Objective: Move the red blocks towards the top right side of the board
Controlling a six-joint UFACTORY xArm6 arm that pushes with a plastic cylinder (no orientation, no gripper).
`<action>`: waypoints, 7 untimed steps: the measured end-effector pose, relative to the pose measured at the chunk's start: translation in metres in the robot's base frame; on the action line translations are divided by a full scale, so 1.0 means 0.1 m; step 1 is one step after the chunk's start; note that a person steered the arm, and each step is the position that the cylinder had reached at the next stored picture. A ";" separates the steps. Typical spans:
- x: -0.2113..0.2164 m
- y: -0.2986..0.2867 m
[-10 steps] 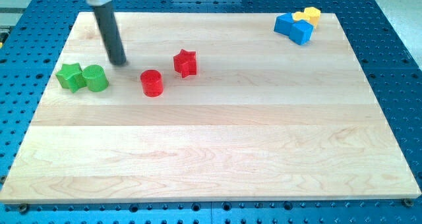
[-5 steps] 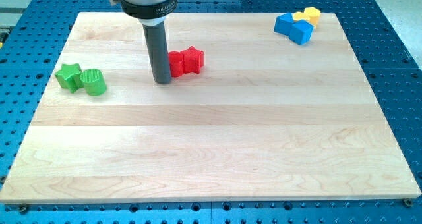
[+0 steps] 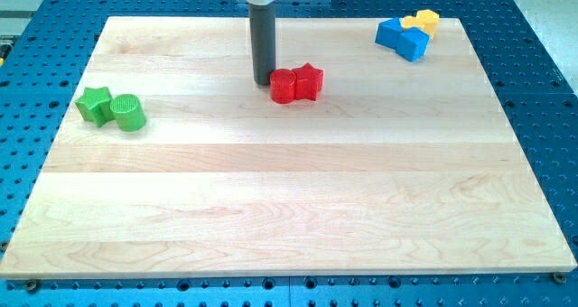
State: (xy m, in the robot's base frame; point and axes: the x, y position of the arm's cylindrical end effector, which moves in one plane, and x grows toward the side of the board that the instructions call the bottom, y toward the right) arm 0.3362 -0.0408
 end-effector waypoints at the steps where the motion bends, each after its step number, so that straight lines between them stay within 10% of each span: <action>1: 0.07 -0.18; 7: 0.13 0.87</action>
State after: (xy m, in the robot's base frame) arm 0.3490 0.0464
